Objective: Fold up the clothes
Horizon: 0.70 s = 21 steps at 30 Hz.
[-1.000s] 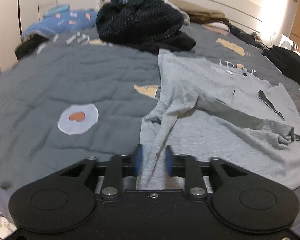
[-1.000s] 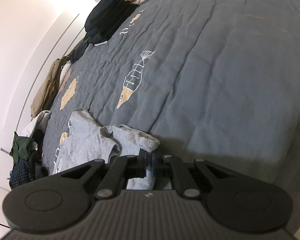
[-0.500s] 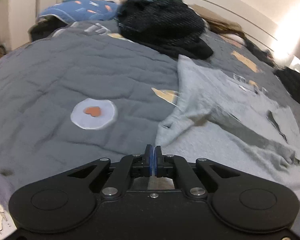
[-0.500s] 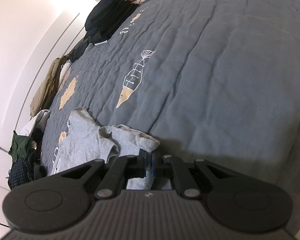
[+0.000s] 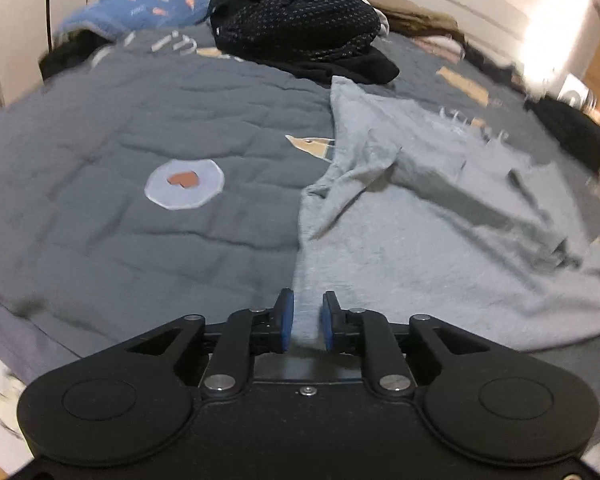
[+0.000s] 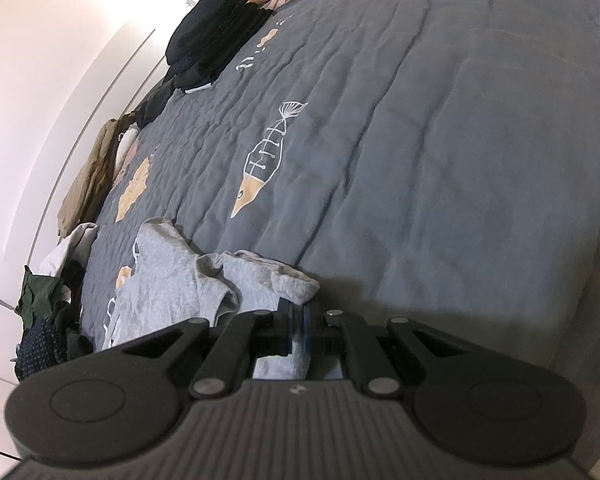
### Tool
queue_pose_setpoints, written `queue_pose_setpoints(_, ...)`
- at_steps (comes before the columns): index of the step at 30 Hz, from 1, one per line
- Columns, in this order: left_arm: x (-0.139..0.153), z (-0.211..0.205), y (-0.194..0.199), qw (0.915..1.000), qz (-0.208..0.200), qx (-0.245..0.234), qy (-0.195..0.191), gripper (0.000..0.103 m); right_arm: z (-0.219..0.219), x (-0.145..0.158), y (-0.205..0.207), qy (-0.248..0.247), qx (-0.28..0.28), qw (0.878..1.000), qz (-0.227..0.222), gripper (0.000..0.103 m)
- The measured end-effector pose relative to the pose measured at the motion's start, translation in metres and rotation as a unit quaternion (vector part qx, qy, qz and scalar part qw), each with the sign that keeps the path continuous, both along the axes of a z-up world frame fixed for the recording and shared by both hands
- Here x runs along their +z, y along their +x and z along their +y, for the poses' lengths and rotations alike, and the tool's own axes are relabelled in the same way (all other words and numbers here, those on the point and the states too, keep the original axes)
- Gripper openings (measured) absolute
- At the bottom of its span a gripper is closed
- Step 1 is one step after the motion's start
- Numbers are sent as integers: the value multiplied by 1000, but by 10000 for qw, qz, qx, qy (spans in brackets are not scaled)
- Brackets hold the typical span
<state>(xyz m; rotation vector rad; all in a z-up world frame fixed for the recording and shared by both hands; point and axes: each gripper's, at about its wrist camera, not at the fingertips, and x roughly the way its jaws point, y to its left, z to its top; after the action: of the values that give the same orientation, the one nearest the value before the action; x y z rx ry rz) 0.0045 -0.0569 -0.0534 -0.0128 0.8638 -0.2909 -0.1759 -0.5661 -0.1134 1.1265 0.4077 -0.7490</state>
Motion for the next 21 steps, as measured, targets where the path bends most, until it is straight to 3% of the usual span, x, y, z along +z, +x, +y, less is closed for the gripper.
queue_pose_setpoints(6, -6, -6, -6, 9983, -52, -288, 508, 11, 1, 0, 2, -14, -57, 10000, 49, 5)
queue_pose_setpoints(11, -12, 3, -1, 9956, -14, -112, 925, 4, 0, -2, 3, -15, -73, 9999, 107, 5)
queue_pose_setpoints(18, -2, 12, -2, 9991, -103, -113, 394, 6, 4, 8, 7, -302, 125, 9984, 460, 8)
queue_pose_setpoints(21, -2, 10, -1, 9993, -63, -156, 320, 6, 6, 18, 4, -527, 255, 9961, 663, 19)
